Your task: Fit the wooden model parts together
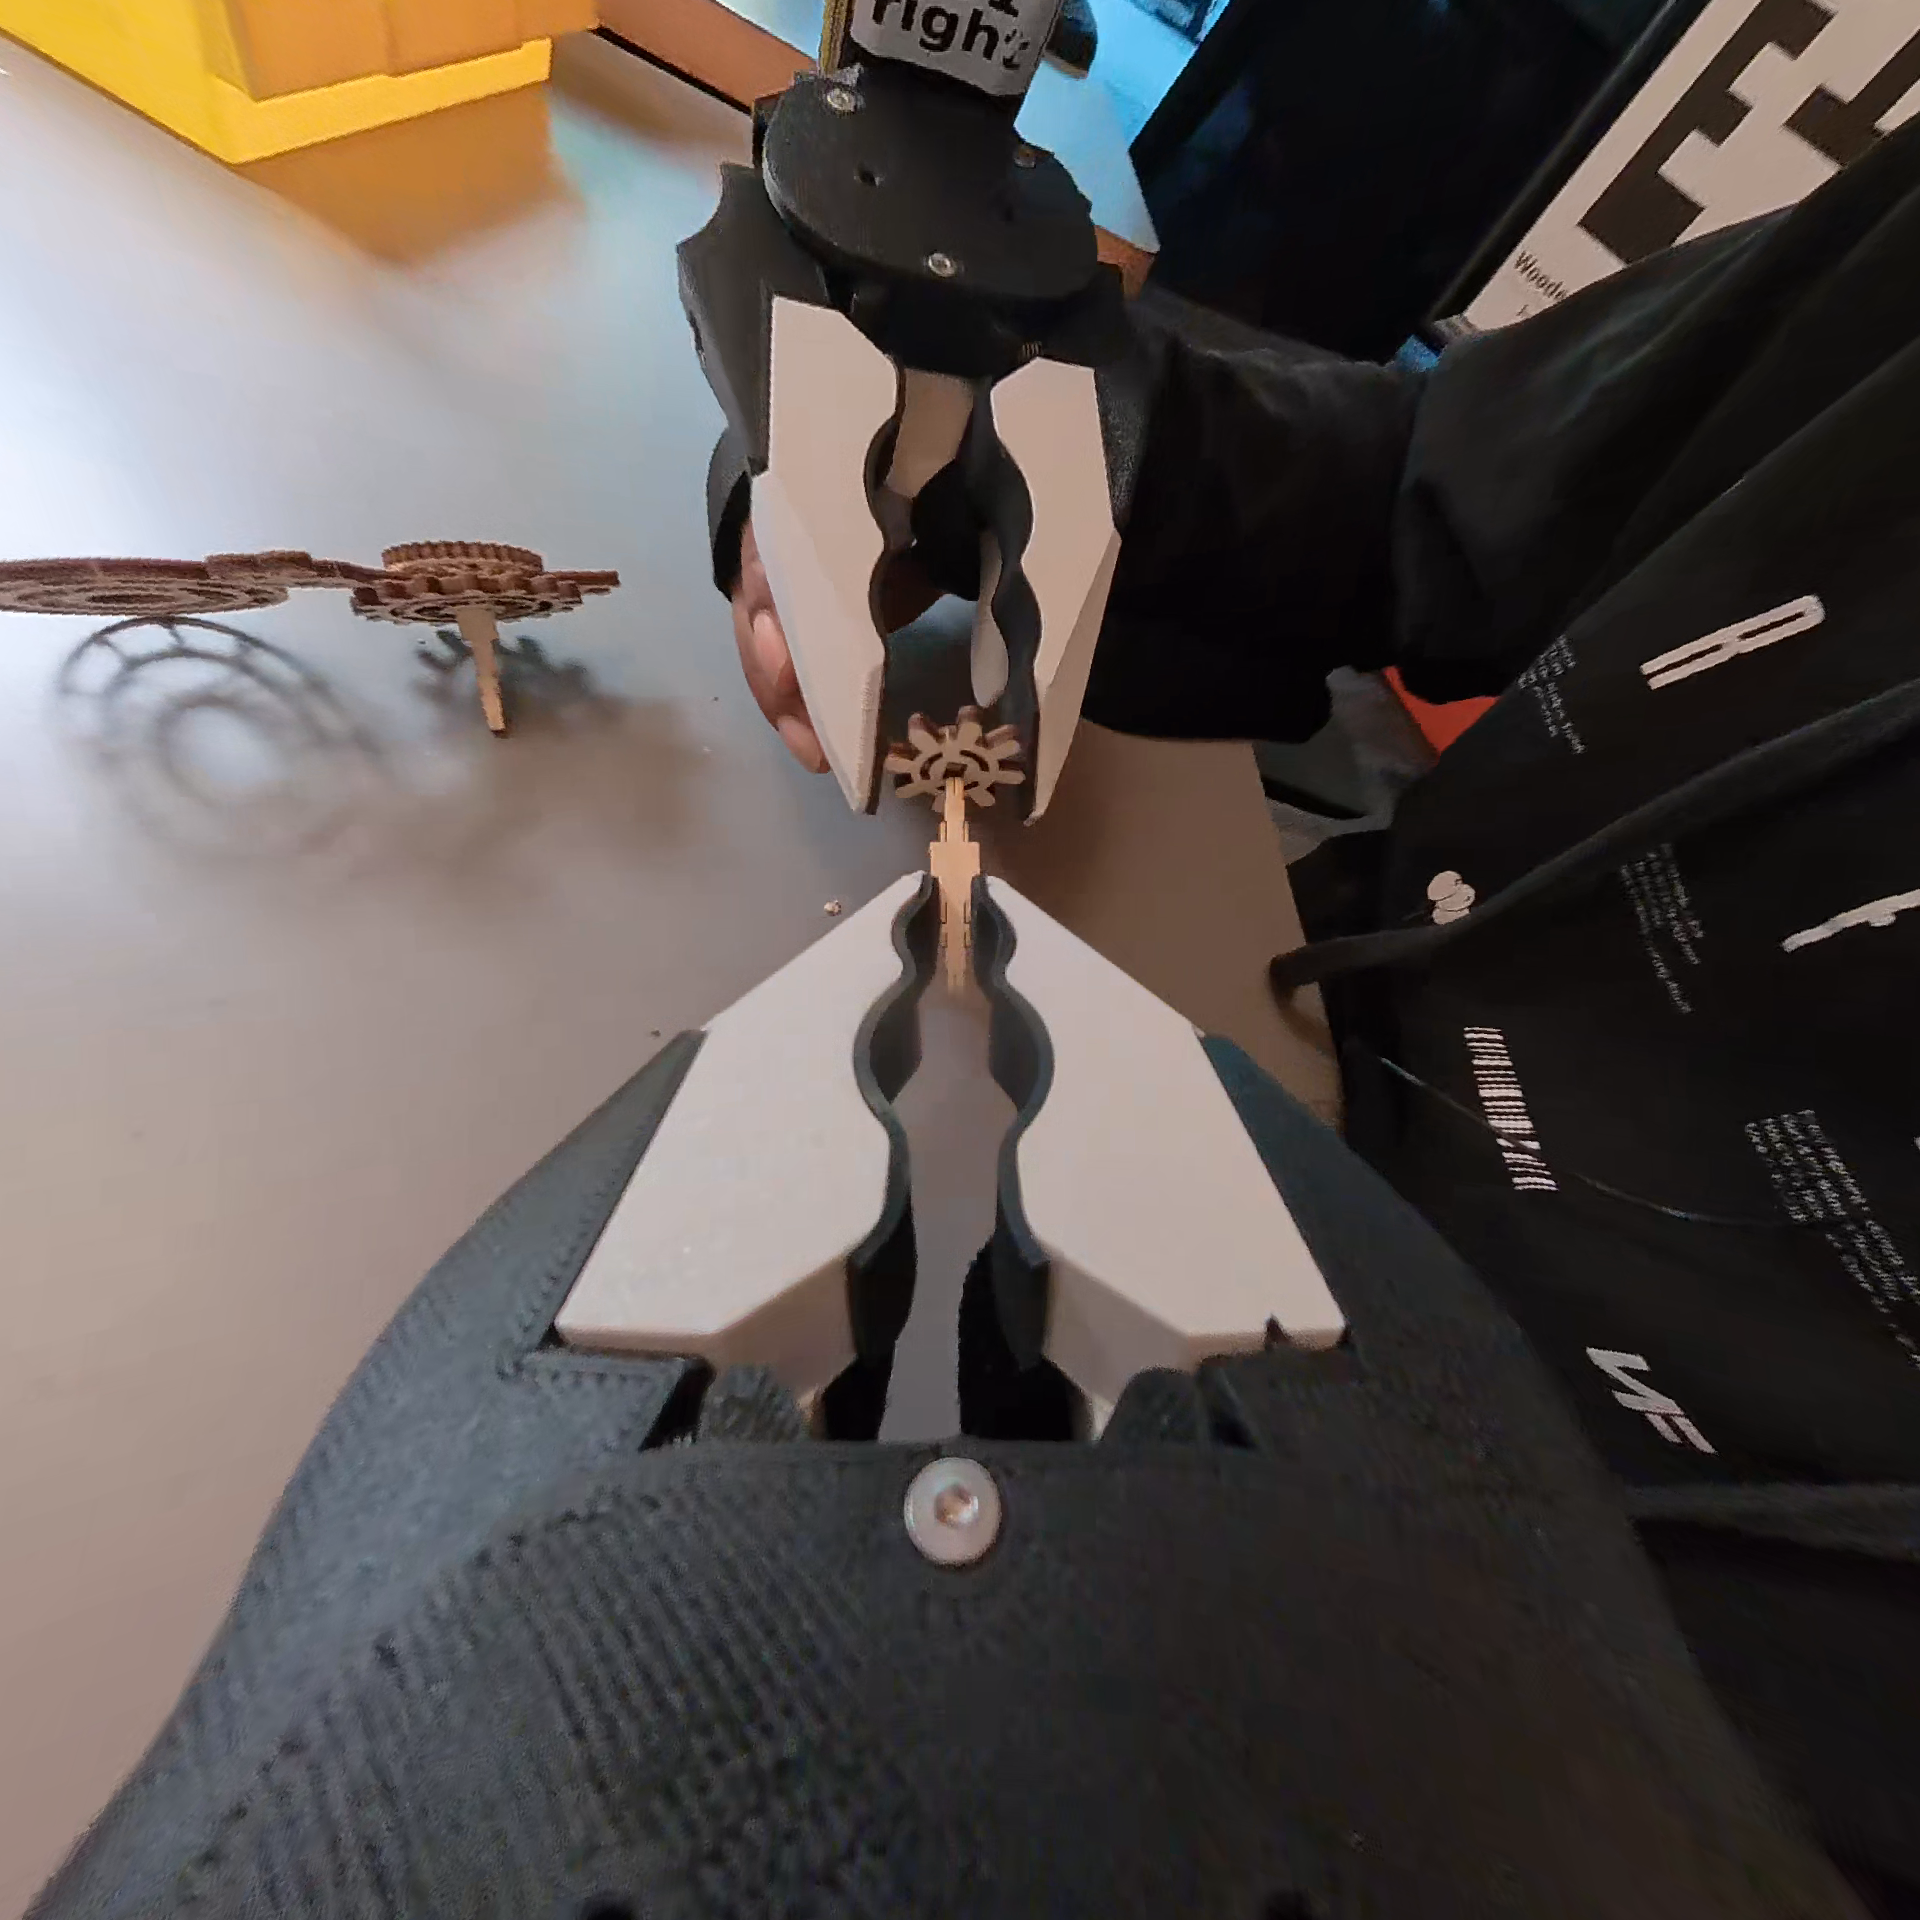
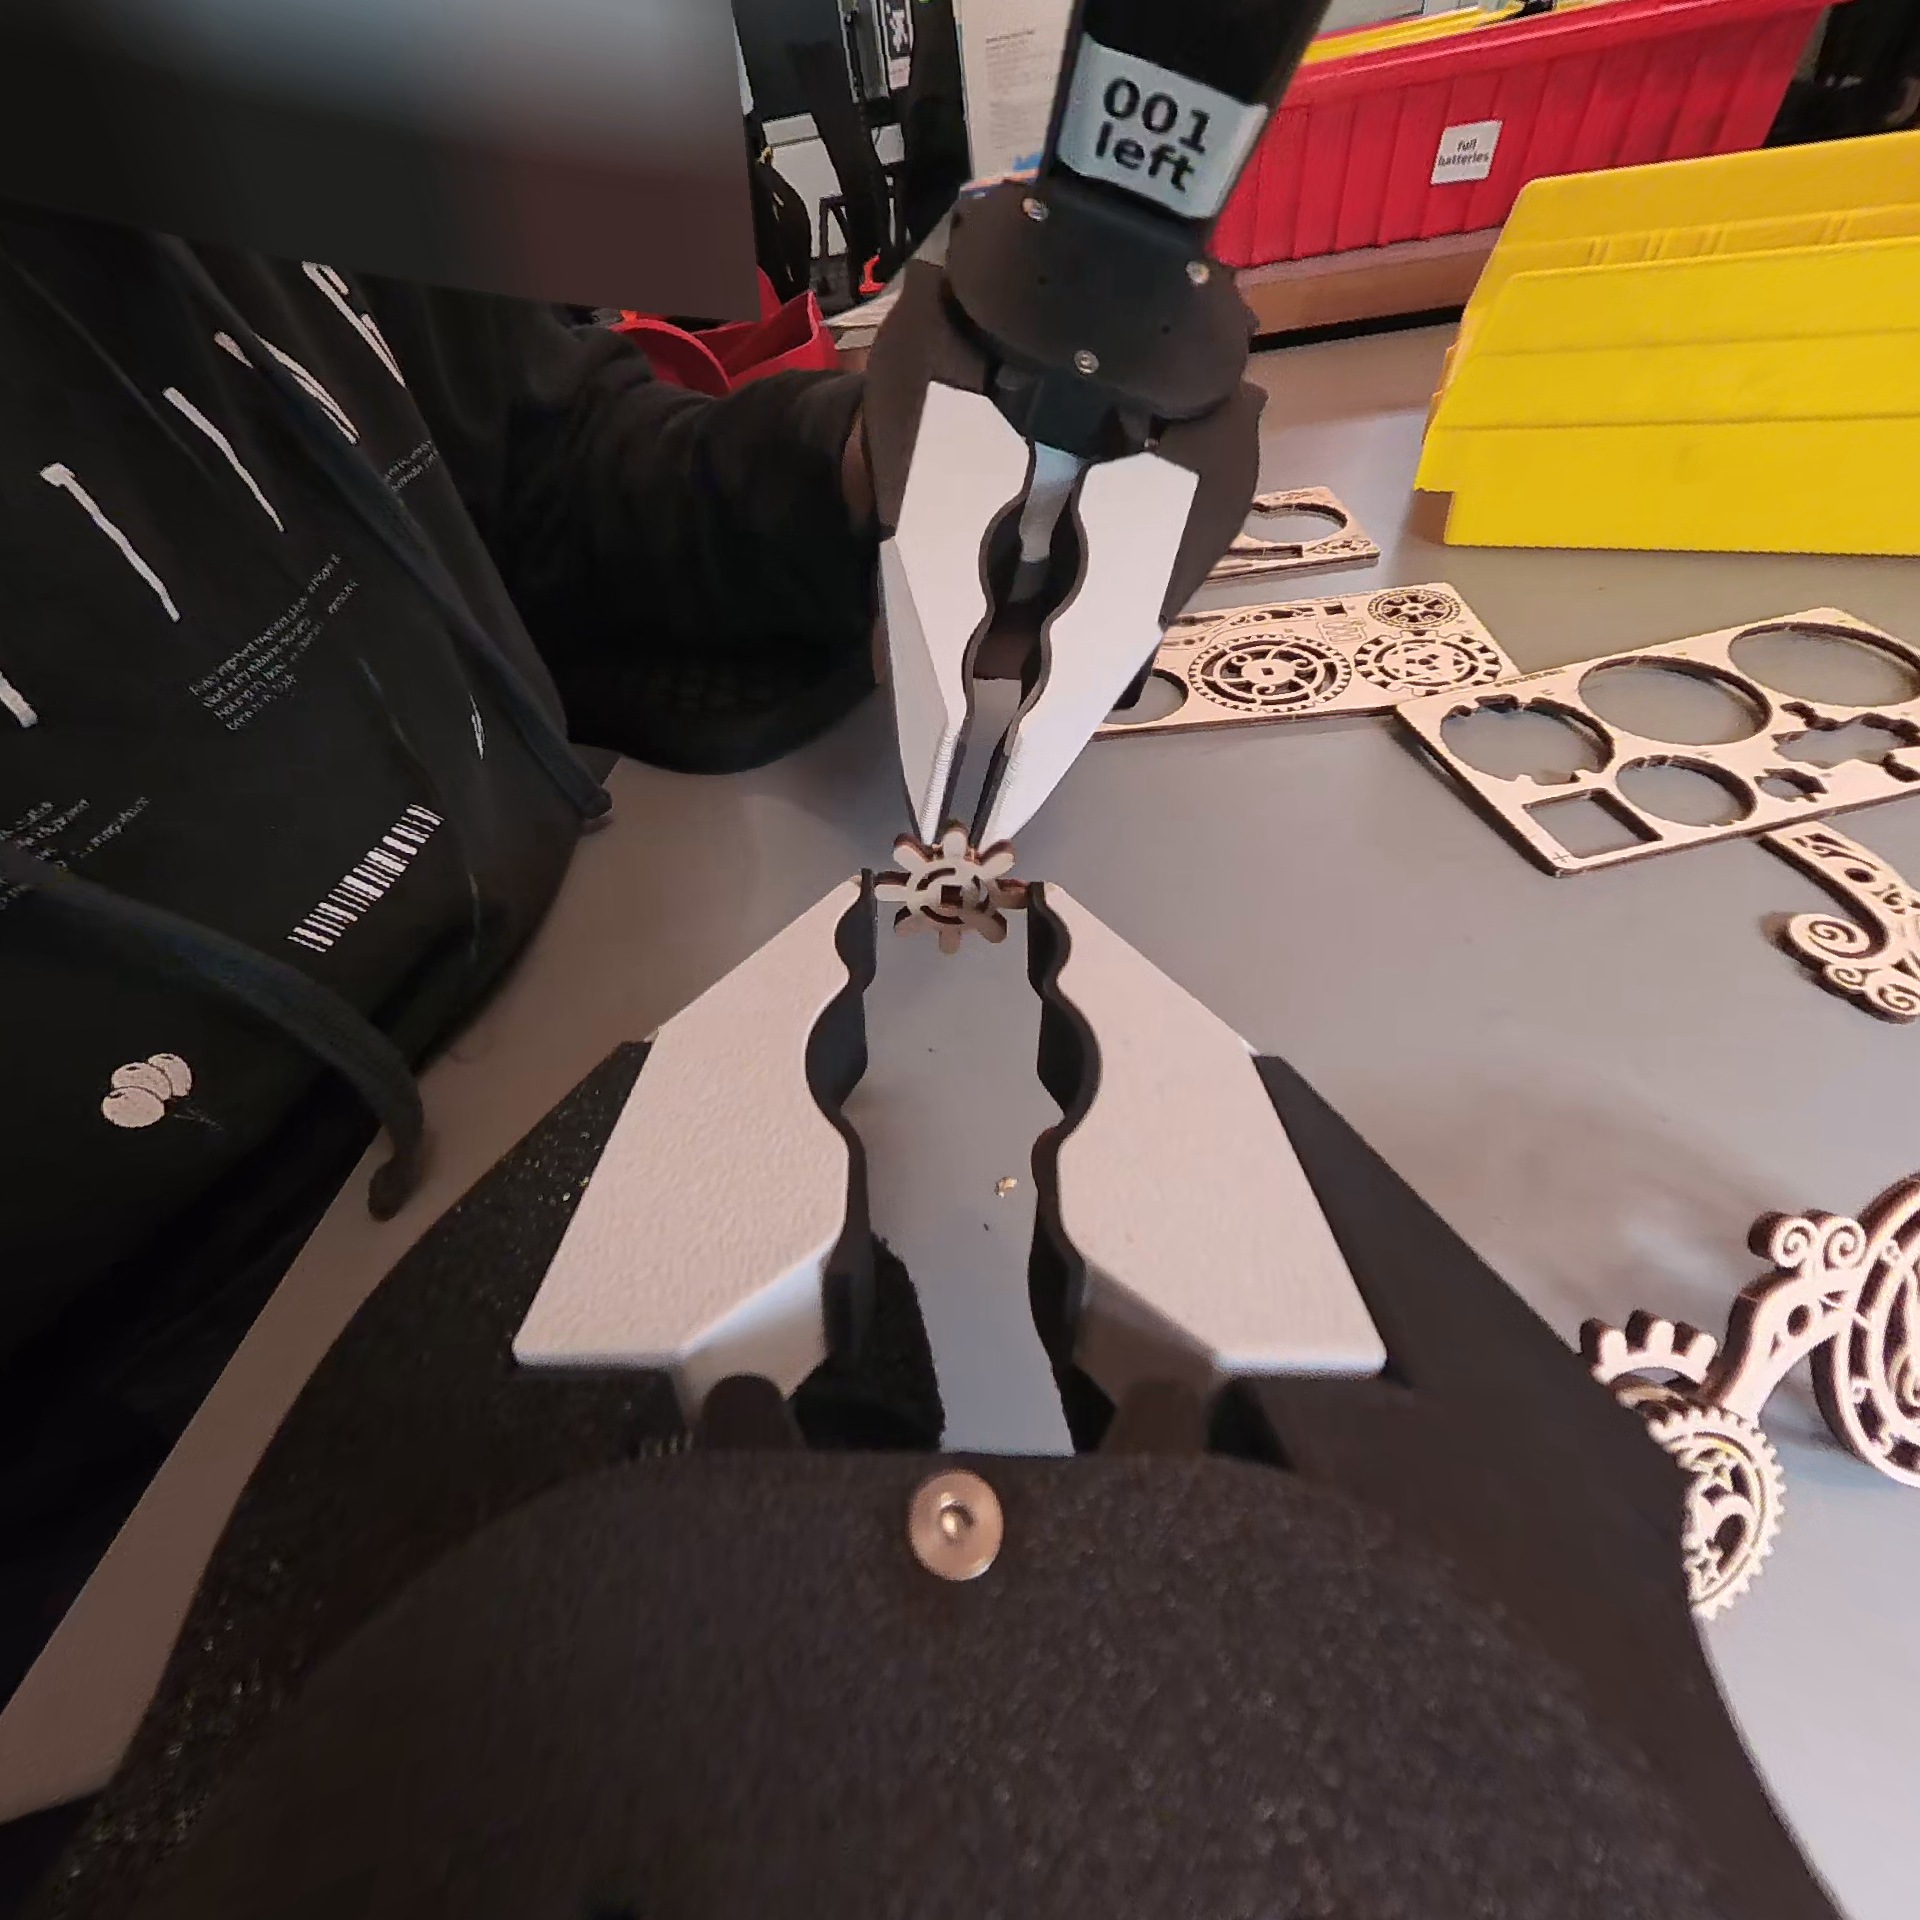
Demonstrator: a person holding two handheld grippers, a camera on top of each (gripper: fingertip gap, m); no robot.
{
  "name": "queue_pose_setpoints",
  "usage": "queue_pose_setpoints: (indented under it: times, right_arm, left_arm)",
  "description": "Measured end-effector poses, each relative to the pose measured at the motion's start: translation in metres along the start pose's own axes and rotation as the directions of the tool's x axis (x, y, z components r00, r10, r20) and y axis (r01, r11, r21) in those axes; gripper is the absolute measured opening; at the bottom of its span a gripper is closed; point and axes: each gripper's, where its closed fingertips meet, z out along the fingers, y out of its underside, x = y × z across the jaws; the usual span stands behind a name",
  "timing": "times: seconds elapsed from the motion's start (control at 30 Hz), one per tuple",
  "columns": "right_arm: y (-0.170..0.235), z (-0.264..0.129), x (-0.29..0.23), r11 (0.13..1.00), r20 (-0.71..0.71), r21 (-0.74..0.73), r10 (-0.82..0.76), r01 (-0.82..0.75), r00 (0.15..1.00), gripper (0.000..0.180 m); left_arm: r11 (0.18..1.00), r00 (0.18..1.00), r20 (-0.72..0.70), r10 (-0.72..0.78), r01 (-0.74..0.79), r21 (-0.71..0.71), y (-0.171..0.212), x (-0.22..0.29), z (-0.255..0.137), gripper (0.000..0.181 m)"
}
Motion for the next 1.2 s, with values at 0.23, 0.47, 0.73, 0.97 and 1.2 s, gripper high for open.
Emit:
queue_pose_setpoints:
  times: [0.23,0.47,0.73,0.97,1.2]
  right_arm:
    - [0.002,0.000,0.001,1.000,0.005,-0.004,0.019,-0.019,1.000,0.027]
    - [0.006,0.002,0.001,0.998,0.017,-0.017,0.054,-0.053,0.998,0.026]
    - [0.014,0.003,0.005,0.979,0.027,-0.065,0.195,-0.193,0.980,0.026]
    - [0.017,0.004,0.012,0.911,0.018,-0.079,0.406,-0.404,0.913,0.026]
    - [0.012,0.001,0.021,0.854,-0.006,-0.025,0.519,-0.519,0.855,0.026]
  left_arm:
    - [0.999,0.997,0.052,0.051,-0.050,-0.012,-0.002,-0.001,0.000,0.004]
    - [0.994,0.989,0.104,0.108,-0.104,-0.045,0.000,-0.004,0.000,0.005]
    - [0.956,0.939,0.201,0.279,-0.252,-0.149,0.007,-0.012,0.003,0.004]
    - [0.861,0.809,0.306,0.501,-0.434,-0.264,0.007,-0.025,0.003,0.004]
    - [0.699,0.562,0.416,0.715,-0.589,-0.406,-0.001,-0.038,0.000,0.004]
